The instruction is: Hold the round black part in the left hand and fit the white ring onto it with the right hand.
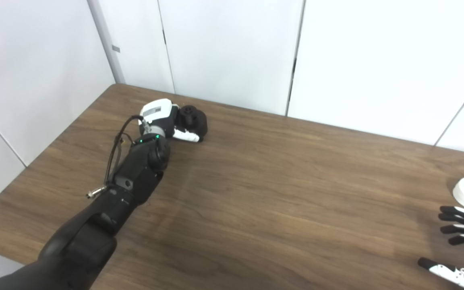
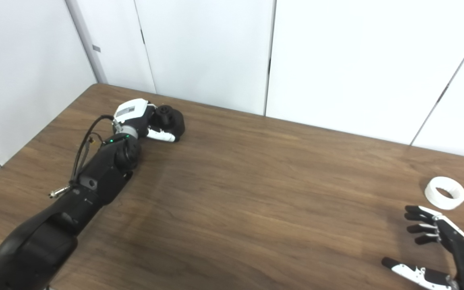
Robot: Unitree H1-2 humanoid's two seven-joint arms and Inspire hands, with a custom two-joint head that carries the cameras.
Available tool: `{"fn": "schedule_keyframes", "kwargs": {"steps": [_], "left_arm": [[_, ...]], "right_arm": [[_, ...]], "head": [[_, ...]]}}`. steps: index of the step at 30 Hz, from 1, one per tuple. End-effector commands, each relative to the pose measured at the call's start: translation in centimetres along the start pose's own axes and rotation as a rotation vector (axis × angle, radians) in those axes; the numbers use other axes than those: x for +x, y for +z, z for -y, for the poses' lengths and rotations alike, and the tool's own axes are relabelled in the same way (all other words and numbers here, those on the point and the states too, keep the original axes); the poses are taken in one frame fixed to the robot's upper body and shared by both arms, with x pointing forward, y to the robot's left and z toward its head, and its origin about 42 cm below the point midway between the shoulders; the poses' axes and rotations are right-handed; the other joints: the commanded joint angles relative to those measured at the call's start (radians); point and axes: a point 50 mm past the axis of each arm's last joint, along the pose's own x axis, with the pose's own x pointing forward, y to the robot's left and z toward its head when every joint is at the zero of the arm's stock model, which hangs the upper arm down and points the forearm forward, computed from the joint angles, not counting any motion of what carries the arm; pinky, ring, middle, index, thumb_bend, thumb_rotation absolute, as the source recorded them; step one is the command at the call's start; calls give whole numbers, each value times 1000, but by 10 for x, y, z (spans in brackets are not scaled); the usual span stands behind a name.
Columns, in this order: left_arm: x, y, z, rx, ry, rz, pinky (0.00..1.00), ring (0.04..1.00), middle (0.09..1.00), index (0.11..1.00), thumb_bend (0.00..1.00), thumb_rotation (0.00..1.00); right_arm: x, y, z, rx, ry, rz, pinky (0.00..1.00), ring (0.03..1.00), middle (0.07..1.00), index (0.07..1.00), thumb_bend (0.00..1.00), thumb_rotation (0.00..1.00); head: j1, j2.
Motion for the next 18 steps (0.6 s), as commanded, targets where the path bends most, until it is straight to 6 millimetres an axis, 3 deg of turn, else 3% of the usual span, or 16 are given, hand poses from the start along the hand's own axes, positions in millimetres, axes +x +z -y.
{"fn": "schedule_keyframes", "kwargs": {"steps": [1, 4, 10, 11, 12, 14, 18], "left_arm": [[10, 10, -29, -26, 123, 42, 954, 988, 927, 726, 1000, 394], [9, 8, -25, -64, 181, 68, 817, 918, 859, 634, 998, 294], [9, 9, -25, -138, 259, 117, 755, 862, 816, 524, 962, 162], [9, 9, -26, -143, 263, 121, 775, 863, 819, 501, 704, 108], [9, 9, -26, -145, 265, 125, 783, 862, 818, 492, 616, 90], [9, 8, -27, -145, 267, 129, 796, 862, 815, 484, 544, 74], [8, 7, -27, -143, 268, 143, 760, 847, 804, 481, 526, 68]], "right_arm": [[7, 12, 13, -2, -24, 54, 552, 647, 736, 740, 727, 58], [6, 14, 13, 0, -21, 41, 555, 649, 738, 740, 727, 57], [4, 19, 14, -2, -21, 8, 558, 651, 739, 743, 727, 59], [4, 20, 14, -4, -20, 7, 556, 650, 738, 743, 726, 60], [4, 20, 14, -5, -19, 8, 556, 650, 738, 743, 725, 60], [4, 19, 14, -1, -17, 10, 551, 647, 738, 743, 724, 56], [4, 19, 14, 1, -14, 11, 549, 645, 739, 743, 721, 64]], "head": [[1, 0], [1, 3], [1, 6], [1, 6], [1, 6], [2, 7], [4, 9]]}}
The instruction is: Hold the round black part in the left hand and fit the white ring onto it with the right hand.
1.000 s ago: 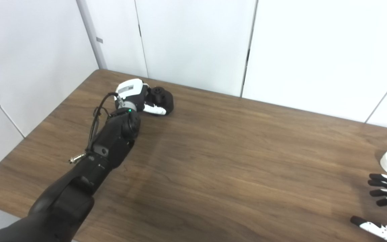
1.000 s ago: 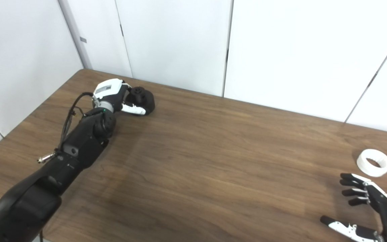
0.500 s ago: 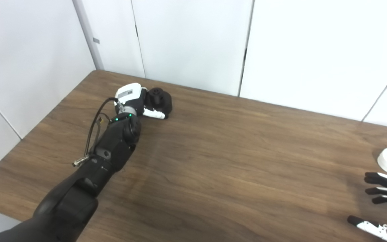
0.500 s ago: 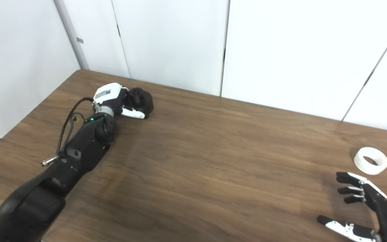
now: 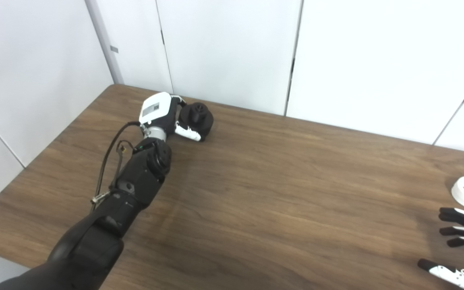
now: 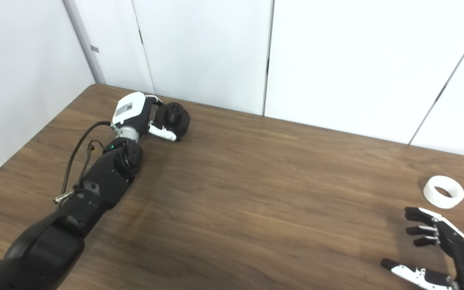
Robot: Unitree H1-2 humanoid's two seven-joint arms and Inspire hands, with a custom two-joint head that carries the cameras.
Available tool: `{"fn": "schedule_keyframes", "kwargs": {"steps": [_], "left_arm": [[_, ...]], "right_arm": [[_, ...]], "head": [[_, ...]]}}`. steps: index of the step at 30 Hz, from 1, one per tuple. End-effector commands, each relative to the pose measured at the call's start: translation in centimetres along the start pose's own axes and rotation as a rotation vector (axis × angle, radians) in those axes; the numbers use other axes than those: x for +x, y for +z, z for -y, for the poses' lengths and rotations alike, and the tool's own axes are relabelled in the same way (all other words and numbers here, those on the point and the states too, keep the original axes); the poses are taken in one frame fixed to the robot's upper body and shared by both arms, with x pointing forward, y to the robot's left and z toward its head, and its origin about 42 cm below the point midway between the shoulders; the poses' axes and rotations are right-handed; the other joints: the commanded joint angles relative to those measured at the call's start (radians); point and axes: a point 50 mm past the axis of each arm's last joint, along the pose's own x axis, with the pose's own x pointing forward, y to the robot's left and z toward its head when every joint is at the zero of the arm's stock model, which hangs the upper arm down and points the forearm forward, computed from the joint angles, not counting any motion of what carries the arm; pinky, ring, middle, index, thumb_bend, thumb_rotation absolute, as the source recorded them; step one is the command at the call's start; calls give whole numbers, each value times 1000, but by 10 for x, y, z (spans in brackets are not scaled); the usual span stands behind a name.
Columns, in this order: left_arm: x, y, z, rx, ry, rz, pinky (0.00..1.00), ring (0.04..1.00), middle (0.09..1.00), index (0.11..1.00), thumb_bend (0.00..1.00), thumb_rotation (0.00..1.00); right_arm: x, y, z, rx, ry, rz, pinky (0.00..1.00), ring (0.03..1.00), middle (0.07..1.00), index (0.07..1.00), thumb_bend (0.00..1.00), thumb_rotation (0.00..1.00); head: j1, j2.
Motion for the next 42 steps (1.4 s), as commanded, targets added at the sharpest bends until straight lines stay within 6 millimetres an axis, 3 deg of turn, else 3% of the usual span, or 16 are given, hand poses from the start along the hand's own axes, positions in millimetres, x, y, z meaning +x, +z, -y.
{"fn": "schedule_keyframes", "kwargs": {"steps": [1, 7, 10, 16, 22, 26, 32, 42], "left_arm": [[13, 6, -29, -1, 92, 48, 746, 836, 798, 481, 526, 68], [10, 3, -26, -57, 32, 77, 755, 842, 801, 480, 526, 65], [5, 3, -25, -76, -53, 108, 814, 884, 825, 482, 526, 64], [-2, 3, -21, -34, -177, 189, 775, 892, 843, 487, 524, 69], [-14, 4, -13, -45, -328, 258, 902, 959, 882, 489, 524, 70], [-25, 7, -1, -35, -419, 325, 893, 969, 896, 489, 523, 71], [-43, 15, 21, -47, -503, 424, 966, 979, 896, 487, 523, 69], [-73, 42, 45, -74, -618, 614, 1000, 1000, 931, 487, 522, 74]], "right_arm": [[7, 11, 11, -13, -21, 67, 550, 645, 740, 743, 720, 65], [7, 10, 11, -10, -20, 61, 556, 650, 741, 742, 721, 67], [8, 10, 11, -11, -19, 62, 555, 650, 739, 742, 723, 71], [8, 9, 11, -9, -17, 65, 555, 647, 740, 742, 719, 77], [9, 11, 11, -5, -16, 65, 558, 648, 742, 743, 716, 74], [10, 12, 11, -5, -17, 62, 555, 647, 742, 741, 714, 72], [11, 12, 11, -7, -19, 72, 551, 646, 742, 741, 714, 55], [13, 13, 11, -10, -16, 69, 552, 647, 745, 741, 709, 73]], "head": [[1, 1], [3, 4], [3, 6], [3, 8], [3, 14], [3, 14], [3, 18], [-2, 21]]}}
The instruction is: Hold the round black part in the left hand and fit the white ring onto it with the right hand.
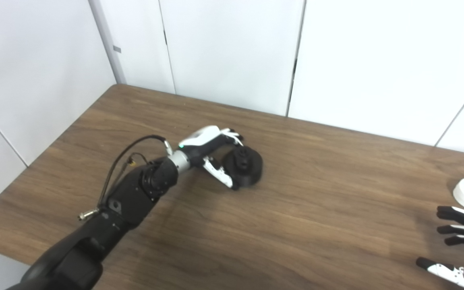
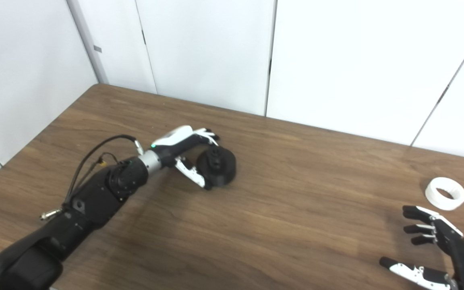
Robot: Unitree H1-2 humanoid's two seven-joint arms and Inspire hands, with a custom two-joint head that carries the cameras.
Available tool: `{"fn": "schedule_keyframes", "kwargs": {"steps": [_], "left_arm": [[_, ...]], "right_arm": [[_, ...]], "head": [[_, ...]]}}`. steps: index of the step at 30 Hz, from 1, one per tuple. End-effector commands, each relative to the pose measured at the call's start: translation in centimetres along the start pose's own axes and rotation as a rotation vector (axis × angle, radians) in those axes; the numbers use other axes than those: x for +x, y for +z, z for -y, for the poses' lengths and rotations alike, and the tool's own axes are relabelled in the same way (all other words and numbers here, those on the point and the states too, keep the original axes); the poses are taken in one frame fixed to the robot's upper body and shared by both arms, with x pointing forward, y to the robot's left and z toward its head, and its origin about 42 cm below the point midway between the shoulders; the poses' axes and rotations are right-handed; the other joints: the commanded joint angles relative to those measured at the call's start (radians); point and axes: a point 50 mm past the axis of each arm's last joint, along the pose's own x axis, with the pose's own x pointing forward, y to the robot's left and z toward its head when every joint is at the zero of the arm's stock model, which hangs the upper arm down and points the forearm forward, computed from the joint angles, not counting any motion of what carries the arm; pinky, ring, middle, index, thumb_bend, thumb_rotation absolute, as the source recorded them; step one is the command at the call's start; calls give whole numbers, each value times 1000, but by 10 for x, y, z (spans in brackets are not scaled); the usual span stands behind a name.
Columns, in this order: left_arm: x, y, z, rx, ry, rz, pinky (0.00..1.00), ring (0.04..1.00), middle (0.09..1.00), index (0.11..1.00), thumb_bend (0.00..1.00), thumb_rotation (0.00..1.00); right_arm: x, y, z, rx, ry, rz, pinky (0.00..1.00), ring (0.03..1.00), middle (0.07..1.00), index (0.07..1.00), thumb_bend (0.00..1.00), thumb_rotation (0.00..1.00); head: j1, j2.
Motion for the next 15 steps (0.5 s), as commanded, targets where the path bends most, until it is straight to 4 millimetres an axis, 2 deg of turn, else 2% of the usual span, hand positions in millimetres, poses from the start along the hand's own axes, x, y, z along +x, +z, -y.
{"fn": "schedule_keyframes", "kwargs": {"steps": [1, 8, 15], "left_arm": [[-2, 5, 13, 22, -83, 15, 1000, 1000, 933, 487, 522, 74], [-1, 37, 37, 17, -149, 165, 1000, 1000, 948, 488, 521, 76], [-4, 79, 58, 9, -215, 295, 1000, 1000, 947, 488, 521, 76]], "right_arm": [[10, 13, 11, -21, -21, 66, 553, 649, 745, 742, 709, 76], [11, 14, 11, -20, -22, 74, 546, 649, 746, 741, 712, 83], [11, 16, 10, -13, -24, 82, 554, 650, 745, 738, 716, 65]], "head": [[1, 1], [-14, 8], [-22, 12]]}}
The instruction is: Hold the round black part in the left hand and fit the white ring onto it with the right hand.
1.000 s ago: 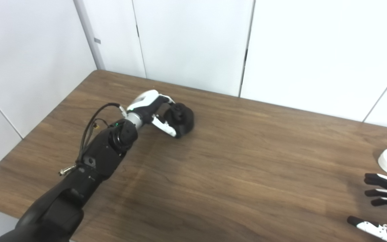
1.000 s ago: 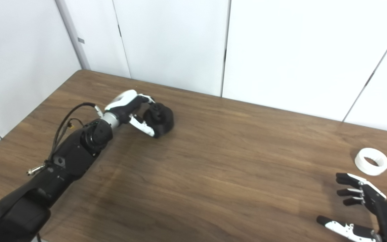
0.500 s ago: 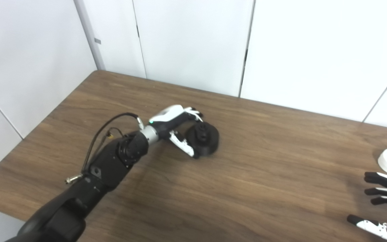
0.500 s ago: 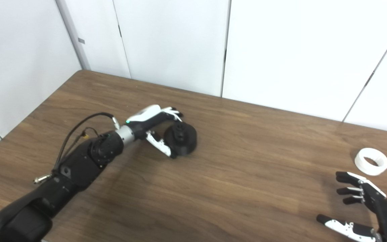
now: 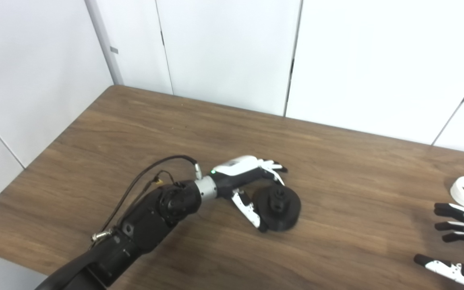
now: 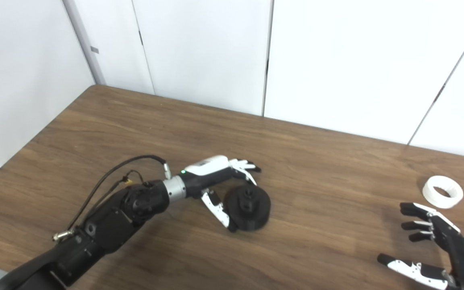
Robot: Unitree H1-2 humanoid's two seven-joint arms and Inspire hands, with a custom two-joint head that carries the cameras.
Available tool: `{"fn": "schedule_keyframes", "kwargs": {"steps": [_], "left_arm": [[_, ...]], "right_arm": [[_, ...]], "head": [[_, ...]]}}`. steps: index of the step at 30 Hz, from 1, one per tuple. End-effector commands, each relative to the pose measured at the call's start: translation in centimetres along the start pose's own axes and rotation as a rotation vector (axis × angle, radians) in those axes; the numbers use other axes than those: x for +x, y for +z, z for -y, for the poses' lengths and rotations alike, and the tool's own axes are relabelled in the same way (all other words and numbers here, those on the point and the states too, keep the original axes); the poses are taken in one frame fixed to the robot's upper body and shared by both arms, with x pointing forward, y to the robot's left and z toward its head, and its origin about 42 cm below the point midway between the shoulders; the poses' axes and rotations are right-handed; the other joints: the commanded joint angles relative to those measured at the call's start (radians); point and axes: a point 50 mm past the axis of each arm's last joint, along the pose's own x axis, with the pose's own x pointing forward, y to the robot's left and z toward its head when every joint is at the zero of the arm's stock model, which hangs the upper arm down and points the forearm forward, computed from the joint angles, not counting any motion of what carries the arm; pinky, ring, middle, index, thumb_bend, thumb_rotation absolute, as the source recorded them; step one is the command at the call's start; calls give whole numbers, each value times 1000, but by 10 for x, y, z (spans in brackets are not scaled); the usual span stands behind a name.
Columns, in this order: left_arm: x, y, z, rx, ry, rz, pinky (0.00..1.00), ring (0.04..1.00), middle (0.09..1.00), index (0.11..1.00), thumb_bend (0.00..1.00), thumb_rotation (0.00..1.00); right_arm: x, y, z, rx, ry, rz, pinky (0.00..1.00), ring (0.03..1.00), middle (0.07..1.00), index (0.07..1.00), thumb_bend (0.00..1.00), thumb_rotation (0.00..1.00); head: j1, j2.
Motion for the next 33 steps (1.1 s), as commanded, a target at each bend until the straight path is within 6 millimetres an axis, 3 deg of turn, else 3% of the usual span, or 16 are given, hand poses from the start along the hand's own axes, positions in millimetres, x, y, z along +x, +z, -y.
{"fn": "schedule_keyframes", "kwargs": {"steps": [1, 7, 17, 22, 26, 33], "left_arm": [[6, 14, 10, 17, -51, 52, 1000, 1000, 946, 487, 521, 75], [14, 36, 28, 10, -95, 134, 1000, 1000, 943, 487, 520, 77], [16, 48, 53, -23, -135, 204, 971, 1000, 938, 485, 520, 77], [9, 44, 49, -27, -140, 206, 985, 1000, 944, 486, 520, 76], [0, 40, 41, -36, -144, 199, 958, 1000, 939, 486, 521, 74], [-17, 32, 27, -43, -187, 182, 946, 1000, 947, 487, 522, 72]], "right_arm": [[10, 15, 10, -10, -24, 79, 553, 650, 745, 738, 715, 60], [11, 17, 8, -16, -24, 85, 556, 653, 745, 739, 713, 60], [11, 22, 6, -20, -26, 92, 536, 636, 738, 733, 708, 63], [12, 29, 2, -32, -26, 99, 534, 636, 736, 733, 704, 96], [15, 36, -5, -38, -28, 122, 530, 630, 733, 731, 705, 60], [24, 59, -24, -38, -32, 151, 511, 620, 732, 730, 693, 12]], "head": [[1, 1], [-10, 5], [-66, 24], [-155, 45], [-238, 65], [-439, 97]]}}
